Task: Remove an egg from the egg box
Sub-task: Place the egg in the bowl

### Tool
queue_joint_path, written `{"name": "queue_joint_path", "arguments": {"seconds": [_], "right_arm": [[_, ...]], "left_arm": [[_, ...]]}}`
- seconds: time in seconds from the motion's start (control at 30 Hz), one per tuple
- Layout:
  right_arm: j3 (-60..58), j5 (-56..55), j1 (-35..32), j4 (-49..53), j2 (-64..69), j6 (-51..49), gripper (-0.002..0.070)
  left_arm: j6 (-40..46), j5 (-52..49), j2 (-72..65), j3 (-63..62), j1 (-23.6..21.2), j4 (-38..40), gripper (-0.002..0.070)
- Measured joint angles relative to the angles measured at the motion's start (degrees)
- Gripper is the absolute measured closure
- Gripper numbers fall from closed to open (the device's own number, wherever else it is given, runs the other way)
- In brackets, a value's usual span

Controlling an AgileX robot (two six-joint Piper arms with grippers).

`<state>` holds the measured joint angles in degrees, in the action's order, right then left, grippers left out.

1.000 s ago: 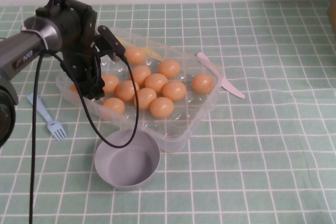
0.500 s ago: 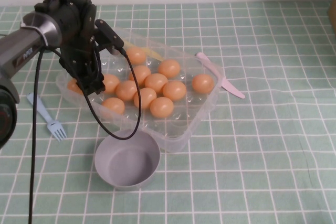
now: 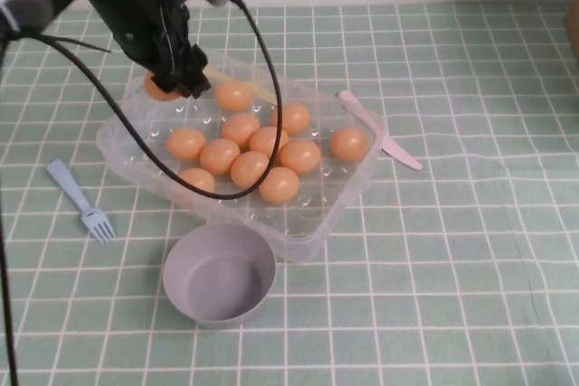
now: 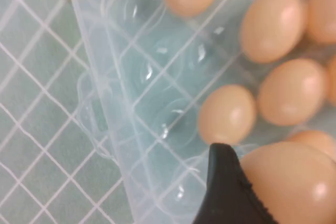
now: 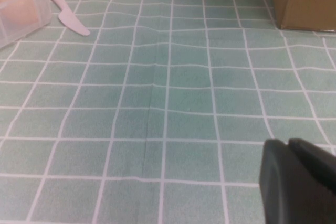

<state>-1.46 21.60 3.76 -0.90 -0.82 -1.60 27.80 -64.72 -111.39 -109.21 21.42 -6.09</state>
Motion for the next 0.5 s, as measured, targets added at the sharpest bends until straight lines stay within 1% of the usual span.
{"name": "queue_joint_path", "arguments": {"seconds": [0.1,0.23,0.37,0.5], "right_arm": [[0.00,0.00,0.00,0.00,0.00,0.00,0.0694],[0.00,0.00,0.00,0.00,0.00,0.00,0.0694],[0.00,0.00,0.00,0.00,0.00,0.00,0.0694],[0.00,0.00,0.00,0.00,0.00,0.00,0.0694]], "left_arm": [[-1.10,-0.25,6.00,3.66,2.27,0.38,0.0323],[-2.97,-0.04,15.73,13.79,4.41,1.70,0.0323],[-3.35,2.40,23.49,26.29,4.63,4.72,0.0323],[-3.57,3.64,27.16,34.47,4.63,7.03,0.0323]]}}
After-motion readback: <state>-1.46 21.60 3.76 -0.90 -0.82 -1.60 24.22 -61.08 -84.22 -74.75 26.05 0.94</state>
